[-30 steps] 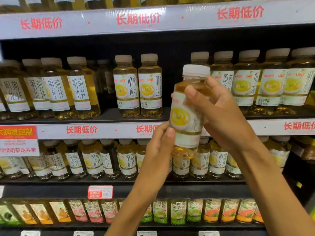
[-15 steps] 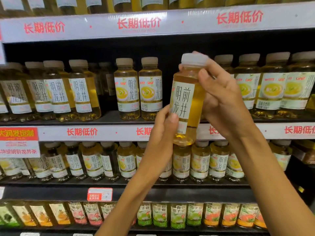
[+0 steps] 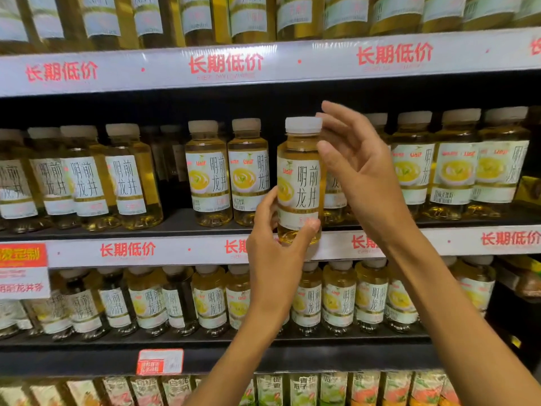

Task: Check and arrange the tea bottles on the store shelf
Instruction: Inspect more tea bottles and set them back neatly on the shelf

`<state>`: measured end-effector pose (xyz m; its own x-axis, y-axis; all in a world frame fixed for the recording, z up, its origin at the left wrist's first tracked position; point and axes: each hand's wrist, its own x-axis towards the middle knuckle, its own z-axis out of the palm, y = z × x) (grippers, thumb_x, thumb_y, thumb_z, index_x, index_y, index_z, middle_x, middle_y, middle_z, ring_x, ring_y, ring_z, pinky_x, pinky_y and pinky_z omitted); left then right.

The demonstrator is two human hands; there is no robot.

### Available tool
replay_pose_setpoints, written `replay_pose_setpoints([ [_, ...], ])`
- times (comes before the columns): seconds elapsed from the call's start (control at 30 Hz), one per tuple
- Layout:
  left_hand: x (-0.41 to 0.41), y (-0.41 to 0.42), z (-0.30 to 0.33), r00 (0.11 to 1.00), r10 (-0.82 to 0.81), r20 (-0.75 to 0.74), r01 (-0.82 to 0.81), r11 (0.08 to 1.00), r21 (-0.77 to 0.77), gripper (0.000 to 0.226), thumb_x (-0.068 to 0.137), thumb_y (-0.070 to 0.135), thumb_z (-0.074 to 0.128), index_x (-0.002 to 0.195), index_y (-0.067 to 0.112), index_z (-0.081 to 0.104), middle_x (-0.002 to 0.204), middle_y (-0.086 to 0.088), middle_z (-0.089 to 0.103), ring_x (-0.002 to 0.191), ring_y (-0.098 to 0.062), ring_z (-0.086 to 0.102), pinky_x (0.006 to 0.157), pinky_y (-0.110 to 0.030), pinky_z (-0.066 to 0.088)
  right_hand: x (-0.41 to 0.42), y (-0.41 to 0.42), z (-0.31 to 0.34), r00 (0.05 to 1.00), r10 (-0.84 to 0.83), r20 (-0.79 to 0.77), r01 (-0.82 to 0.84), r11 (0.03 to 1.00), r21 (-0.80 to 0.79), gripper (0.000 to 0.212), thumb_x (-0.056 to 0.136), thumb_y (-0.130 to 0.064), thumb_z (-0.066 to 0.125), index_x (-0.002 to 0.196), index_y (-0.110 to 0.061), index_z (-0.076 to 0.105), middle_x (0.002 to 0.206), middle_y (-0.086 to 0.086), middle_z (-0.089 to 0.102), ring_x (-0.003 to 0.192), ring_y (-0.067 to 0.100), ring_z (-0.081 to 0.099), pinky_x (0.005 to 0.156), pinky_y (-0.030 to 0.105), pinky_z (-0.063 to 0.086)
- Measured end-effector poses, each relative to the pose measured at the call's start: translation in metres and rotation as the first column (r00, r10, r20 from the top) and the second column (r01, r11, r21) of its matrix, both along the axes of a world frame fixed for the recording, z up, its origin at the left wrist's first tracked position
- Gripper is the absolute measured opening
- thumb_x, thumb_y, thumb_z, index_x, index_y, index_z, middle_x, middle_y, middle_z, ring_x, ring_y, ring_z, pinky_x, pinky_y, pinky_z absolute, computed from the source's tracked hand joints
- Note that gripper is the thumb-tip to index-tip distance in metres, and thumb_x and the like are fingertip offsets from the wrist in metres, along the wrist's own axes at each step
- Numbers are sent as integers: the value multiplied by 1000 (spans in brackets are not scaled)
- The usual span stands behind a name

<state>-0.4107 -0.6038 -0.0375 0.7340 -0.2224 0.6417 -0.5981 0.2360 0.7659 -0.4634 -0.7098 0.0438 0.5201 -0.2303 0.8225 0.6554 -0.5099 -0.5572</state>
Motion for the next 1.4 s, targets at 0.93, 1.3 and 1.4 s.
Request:
replay_pose_setpoints([
  [0.93, 15, -21, -4, 755, 492, 433, -613, 764, 200, 60, 86, 14, 67, 140, 5, 42, 137, -11, 48, 128, -23, 43, 105, -29, 34, 39, -7, -25, 872, -470, 140, 480, 760, -439, 55, 86, -5, 68, 136, -2, 46, 141, 9, 46, 134, 13, 35, 112, 16, 26],
  [1.3, 7, -24, 4, 749, 482, 454, -591, 796, 129, 54, 83, 2, 67, 134, 8, 48, 121, -10, 53, 114, -20, 48, 96, -23, 34, 39, -36, -4, 466, -816, 343, 848, 302, -435, 50, 97, -41, 42, 127, -2, 52, 112, 19, 59, 116, 36, 49, 101, 42, 33],
  [1.4, 4, -25, 5, 763, 457, 458, -569, 811, 138, 51, 84, 1, 65, 132, 8, 50, 120, -9, 53, 113, -21, 48, 97, -25, 35, 43, -38, -7, 381, -845, 375, 847, 155, -509, 49, 97, -43, 44, 119, 0, 54, 101, 19, 59, 100, 36, 53, 96, 45, 38],
])
